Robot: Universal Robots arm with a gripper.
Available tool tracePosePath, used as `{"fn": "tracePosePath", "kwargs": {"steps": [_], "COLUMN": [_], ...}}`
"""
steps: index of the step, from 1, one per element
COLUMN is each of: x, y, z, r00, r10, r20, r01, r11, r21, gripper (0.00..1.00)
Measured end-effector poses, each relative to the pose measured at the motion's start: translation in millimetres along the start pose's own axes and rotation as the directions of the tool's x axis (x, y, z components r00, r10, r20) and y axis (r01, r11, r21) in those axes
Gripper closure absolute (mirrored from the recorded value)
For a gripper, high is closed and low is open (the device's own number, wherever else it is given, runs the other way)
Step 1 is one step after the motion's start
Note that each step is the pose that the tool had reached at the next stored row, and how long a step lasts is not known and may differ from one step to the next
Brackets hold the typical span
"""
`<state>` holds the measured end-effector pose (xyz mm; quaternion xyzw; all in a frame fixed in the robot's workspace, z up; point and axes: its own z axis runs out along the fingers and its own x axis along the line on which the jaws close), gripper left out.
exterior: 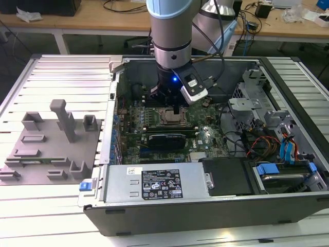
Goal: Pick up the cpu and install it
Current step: 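Install the second cpu locking lever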
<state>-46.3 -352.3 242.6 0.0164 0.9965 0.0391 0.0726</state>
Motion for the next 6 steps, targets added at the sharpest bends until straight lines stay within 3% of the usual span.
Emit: {"fn": "tracePosePath", "kwargs": {"steps": [6], "x": [0.0], "y": [0.0], "z": [0.0], "r00": [1.0], "r10": [0.0], "r20": [0.0], "r01": [0.0], "r11": [1.0], "r21": [0.0], "gripper": [0.89]}}
